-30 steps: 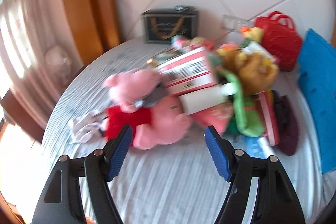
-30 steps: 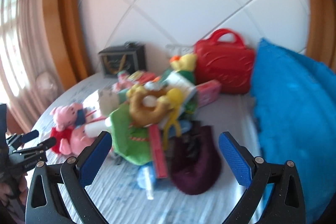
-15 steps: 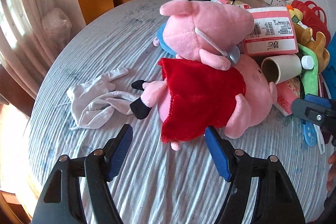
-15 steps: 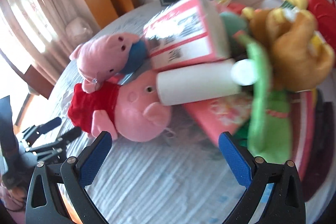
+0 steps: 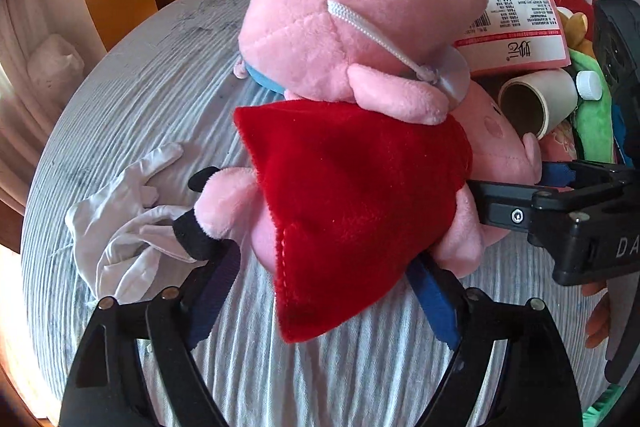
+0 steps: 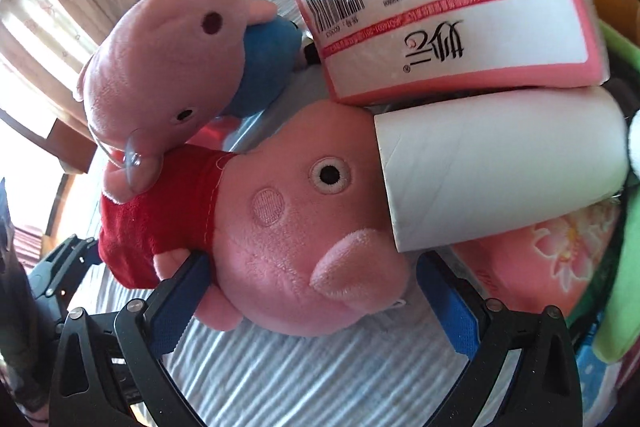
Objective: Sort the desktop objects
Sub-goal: 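Grasp the pink pig plush in the red dress with both tools together, then lift the red-dress pig plush with both tools and carry it over the blue crate, then open both tools to drop the red-dress pig plush into the crate, then move both empty tools back over the heap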
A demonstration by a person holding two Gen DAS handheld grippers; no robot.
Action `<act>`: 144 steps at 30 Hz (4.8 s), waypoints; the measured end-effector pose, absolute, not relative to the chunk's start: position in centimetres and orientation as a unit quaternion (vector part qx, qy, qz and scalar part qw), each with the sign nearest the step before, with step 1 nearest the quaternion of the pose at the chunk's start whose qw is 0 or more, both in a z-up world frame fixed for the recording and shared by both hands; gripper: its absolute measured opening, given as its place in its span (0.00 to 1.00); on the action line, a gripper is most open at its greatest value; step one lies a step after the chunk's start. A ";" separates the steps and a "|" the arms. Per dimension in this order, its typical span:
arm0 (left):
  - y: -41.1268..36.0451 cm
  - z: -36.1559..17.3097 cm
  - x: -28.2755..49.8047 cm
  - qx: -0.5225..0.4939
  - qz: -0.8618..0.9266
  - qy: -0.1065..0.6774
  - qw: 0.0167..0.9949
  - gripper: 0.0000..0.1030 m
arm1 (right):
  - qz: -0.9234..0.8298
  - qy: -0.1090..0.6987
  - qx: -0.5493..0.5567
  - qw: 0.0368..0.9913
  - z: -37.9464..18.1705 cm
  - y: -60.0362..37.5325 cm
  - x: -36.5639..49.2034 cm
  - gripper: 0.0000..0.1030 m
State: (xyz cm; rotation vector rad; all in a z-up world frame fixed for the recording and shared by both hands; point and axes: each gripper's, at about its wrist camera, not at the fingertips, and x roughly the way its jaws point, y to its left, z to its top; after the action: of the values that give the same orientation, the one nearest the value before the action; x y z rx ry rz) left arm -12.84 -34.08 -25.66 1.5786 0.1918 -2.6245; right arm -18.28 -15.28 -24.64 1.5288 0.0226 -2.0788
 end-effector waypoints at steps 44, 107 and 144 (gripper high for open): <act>-25.7 -13.4 -3.9 0.391 -0.920 0.007 0.023 0.62 | -0.825 0.091 0.441 0.342 -13.0 -7.3 -9.5 0.77; 34.9 7.1 -9.3 0.243 -0.907 -0.159 -0.305 0.71 | -0.969 -0.029 0.216 -0.119 9.5 51.9 3.0 0.79; 17.5 3.8 -3.6 0.229 -0.958 -0.058 -0.162 0.74 | -0.961 -0.068 0.210 -0.167 6.1 44.6 7.4 1.00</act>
State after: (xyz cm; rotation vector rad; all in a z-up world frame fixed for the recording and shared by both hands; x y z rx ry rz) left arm -3.57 17.45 3.78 0.8052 -0.2052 -3.3665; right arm 7.41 44.64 6.15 0.7424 -0.2416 -3.3885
